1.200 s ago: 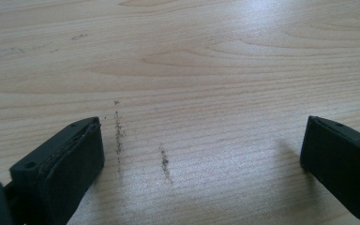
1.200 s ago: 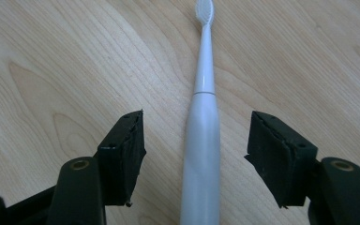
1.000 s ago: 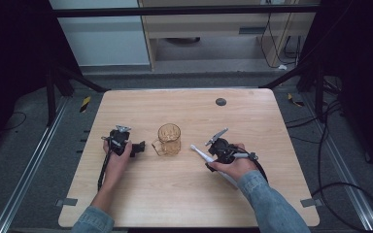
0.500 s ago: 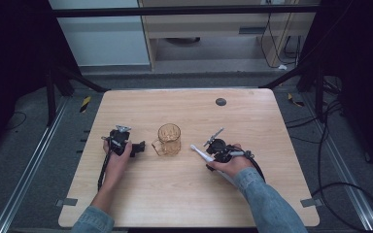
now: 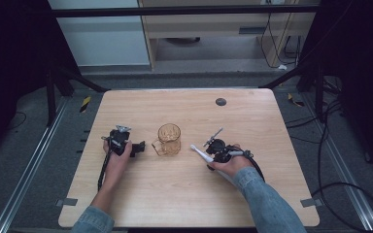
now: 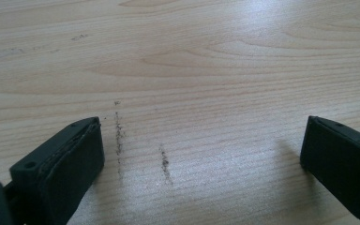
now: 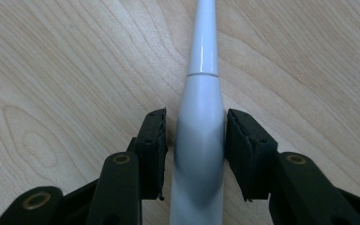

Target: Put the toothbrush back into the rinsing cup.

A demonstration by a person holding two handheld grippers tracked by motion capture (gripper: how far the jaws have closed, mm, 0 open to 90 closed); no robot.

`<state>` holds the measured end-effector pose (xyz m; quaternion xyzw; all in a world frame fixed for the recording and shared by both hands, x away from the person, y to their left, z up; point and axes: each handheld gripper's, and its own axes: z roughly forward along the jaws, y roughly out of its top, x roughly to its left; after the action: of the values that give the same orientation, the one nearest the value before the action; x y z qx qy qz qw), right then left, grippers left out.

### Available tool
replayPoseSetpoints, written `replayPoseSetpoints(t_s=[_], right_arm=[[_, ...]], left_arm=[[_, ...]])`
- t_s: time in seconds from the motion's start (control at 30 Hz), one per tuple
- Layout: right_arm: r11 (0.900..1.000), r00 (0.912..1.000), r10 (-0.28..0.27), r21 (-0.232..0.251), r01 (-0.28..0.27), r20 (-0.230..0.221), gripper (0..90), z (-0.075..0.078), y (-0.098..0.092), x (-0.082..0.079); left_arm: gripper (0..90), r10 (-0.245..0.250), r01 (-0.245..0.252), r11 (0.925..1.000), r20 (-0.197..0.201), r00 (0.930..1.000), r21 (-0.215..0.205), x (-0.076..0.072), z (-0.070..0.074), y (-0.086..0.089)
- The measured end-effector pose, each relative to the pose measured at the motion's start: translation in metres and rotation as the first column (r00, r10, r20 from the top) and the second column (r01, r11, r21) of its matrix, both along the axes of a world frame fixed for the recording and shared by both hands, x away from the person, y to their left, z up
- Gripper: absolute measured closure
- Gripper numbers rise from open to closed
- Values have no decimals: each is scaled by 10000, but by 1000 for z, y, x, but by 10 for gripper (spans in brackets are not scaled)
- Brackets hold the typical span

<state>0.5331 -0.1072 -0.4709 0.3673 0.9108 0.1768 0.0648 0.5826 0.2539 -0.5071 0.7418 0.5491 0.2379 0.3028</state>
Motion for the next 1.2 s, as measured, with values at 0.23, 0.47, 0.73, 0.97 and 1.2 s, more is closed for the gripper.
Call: replayPoseSetpoints(t_s=[0.23,0.47,0.73,0.97,1.2], right_arm=[[10000,10000,-54,81,55,-32,627,0,-1,1],[9999,10000,58,98,-57,-28,660,0,-1,1],[9998,9997,202,-16,-202,-136,669,2,-1,2],[9999,9999,123,79,-123,-94,671,14,-6,3],[9997,9999,-24,243,20,160,671,33,-16,6]], left_arm=[[0,-2,2,10000,2,10000,1,0,0,0],[0,-10,10,10000,3,10000,-3,0,0,0],[0,-11,11,10000,3,10000,-3,0,0,0],[0,-11,11,10000,0,10000,-4,0,0,0],[0,-11,11,10000,1,10000,-2,0,0,0]])
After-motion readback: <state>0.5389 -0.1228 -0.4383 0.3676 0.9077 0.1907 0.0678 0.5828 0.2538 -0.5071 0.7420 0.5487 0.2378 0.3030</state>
